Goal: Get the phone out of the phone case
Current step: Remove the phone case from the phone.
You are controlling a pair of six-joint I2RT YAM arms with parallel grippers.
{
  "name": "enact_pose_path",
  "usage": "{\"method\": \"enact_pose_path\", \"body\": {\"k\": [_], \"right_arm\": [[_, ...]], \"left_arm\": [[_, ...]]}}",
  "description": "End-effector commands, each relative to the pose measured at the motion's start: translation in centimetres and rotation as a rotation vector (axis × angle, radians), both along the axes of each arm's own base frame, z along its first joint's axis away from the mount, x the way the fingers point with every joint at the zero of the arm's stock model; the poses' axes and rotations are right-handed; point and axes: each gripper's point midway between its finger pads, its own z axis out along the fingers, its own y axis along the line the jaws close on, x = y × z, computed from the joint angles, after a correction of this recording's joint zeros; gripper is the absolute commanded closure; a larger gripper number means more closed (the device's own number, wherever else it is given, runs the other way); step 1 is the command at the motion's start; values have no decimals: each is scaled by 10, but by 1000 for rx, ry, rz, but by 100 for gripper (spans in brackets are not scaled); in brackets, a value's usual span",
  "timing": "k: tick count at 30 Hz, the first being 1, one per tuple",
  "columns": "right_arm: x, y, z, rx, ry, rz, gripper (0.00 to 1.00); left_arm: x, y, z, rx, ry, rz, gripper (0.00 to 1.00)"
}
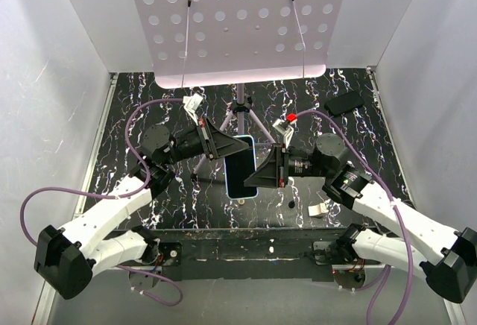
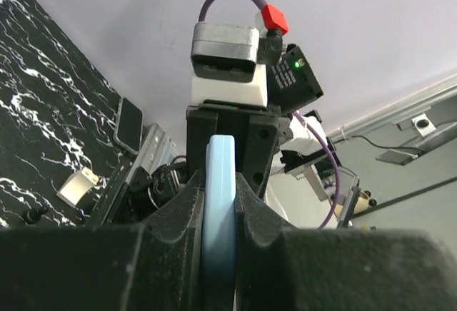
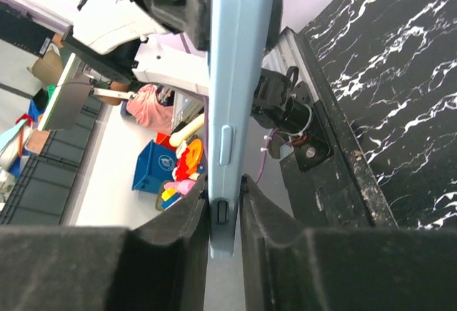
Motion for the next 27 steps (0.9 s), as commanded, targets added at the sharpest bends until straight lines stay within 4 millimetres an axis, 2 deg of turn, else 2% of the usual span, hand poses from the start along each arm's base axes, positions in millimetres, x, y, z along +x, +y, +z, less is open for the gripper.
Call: {"method": "enact_pose_path", "body": {"k": [1,3,7,13,18,27], "right_arm": [[-4,-11,20,20,-130,-16,60],[-11,-15,15,28,-144,5,48],[-22,-16,14,45,-170,76,45],[-27,-15,15,63,-184,122,47],[-28,-12,14,69,-184,156,56],[-33,-14,10,71,-211,188,55]], "left_arm": [[-15,5,26,-9,-16,-46,100],[-11,7,24,-23,33,-26,100],[-5,11,27,-76,87,-1,100],[-1,13,31,-111,103,26,100],[1,14,32,-123,110,31,100],[3,15,33,-140,117,30,100]]}}
